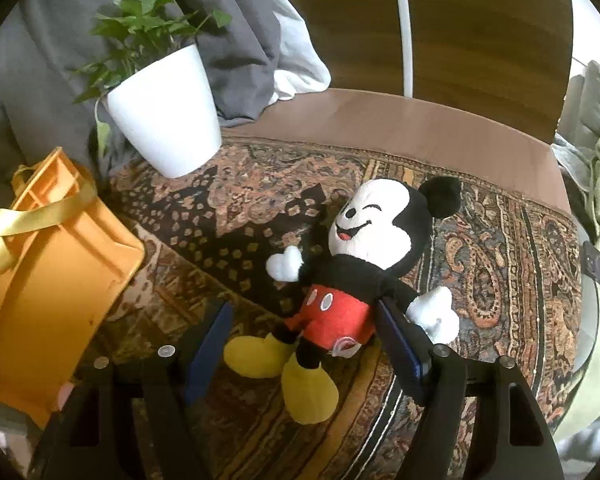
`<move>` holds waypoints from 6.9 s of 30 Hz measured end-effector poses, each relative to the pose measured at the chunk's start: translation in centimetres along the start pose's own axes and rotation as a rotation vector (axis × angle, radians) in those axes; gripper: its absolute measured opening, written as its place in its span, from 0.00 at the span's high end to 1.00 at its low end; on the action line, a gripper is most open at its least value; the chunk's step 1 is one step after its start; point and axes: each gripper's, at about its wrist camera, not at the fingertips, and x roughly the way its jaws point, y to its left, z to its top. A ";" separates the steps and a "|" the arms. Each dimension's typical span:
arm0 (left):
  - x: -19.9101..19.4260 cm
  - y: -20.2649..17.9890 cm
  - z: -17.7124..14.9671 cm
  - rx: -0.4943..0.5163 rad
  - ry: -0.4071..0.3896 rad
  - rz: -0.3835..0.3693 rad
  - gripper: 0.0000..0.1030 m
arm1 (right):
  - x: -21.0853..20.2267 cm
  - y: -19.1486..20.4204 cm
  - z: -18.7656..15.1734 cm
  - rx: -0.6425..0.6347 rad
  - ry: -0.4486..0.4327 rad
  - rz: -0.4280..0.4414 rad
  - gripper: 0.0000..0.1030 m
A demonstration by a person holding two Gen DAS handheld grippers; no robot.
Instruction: Organize soft objects
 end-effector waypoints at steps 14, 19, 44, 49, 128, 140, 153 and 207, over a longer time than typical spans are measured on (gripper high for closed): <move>1.4 -0.8 -0.4 0.034 0.031 0.001 0.63 | 2.4 -1.3 0.2 0.033 0.083 -0.033 0.50; 1.4 -1.2 -0.3 0.049 0.030 -0.005 0.63 | 2.0 -1.2 0.1 0.009 0.078 -0.021 0.56; -5.3 0.3 -0.3 0.034 -0.079 -0.086 0.64 | -5.8 1.6 -0.4 -0.222 -0.077 0.164 0.58; -7.5 0.5 -0.2 0.023 -0.116 -0.084 0.64 | -8.0 2.1 -0.2 -0.262 -0.112 0.215 0.58; -6.1 5.1 14.0 -0.241 -0.265 0.178 0.64 | -1.0 24.6 9.3 -0.696 0.130 0.796 0.58; -2.7 5.7 14.4 -0.230 -0.153 0.147 0.60 | 0.7 26.4 8.3 -0.767 0.288 0.739 0.47; -5.0 5.7 14.0 -0.246 -0.185 0.174 0.36 | -1.8 25.2 9.1 -0.754 0.284 0.726 0.38; -30.9 -4.3 -6.5 -0.114 -0.470 0.385 0.00 | -24.1 -1.3 3.2 -0.705 -0.323 0.566 0.20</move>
